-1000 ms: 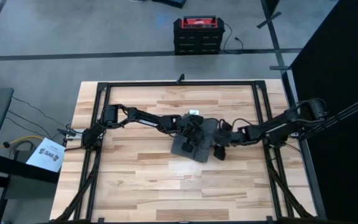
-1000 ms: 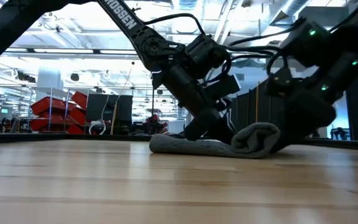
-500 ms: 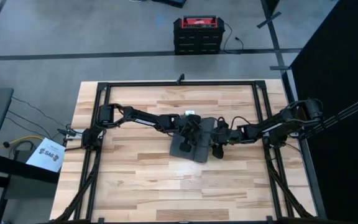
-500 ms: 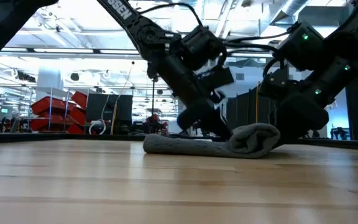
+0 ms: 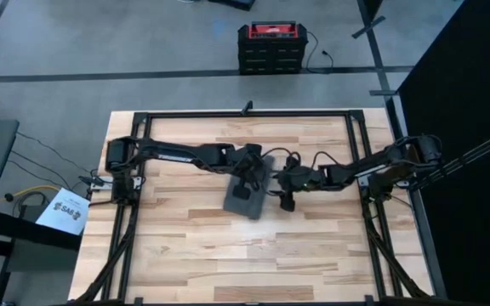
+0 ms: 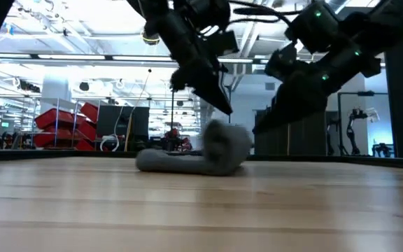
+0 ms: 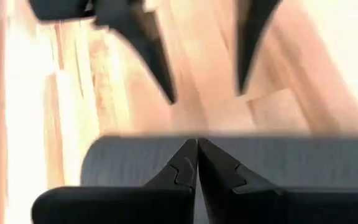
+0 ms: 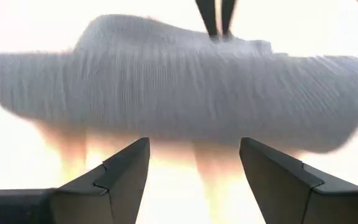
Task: Roll towel
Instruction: Roll the gray towel
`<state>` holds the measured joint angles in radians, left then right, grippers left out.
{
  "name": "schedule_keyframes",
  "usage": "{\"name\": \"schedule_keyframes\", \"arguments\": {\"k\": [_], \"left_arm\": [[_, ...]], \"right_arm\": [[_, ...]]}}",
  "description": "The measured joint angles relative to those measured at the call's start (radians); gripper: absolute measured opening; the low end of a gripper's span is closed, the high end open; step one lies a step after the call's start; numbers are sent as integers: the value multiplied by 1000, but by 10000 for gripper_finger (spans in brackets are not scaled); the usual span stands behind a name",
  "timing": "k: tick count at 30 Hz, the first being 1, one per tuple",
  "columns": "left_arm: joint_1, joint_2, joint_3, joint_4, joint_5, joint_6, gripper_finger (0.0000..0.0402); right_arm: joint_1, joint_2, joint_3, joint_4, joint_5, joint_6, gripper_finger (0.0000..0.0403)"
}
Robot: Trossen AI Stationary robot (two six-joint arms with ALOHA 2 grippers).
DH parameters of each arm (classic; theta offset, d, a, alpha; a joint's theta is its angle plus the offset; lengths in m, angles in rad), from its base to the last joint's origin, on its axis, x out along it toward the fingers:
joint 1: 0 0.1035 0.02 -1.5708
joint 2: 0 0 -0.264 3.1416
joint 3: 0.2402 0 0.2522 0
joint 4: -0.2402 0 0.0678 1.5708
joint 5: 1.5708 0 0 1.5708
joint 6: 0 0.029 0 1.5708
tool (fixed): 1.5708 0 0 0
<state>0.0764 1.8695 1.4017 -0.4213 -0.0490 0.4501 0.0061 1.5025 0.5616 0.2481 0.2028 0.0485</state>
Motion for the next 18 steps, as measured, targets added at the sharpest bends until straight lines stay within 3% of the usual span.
{"name": "schedule_keyframes", "arguments": {"k": [9, 15, 18], "left_arm": [[-42, -2, -11, -15, 2, -28, 0], [-41, 0, -159, 124, 15, -74, 0], [-42, -15, -190, 117, -10, -104, 0]], "right_arm": [[-13, 74, 2, 0, 0, 0, 240], [-13, 142, 10, 95, 1, 3, 240], [-13, 169, 29, 90, 1, 3, 240]]}}
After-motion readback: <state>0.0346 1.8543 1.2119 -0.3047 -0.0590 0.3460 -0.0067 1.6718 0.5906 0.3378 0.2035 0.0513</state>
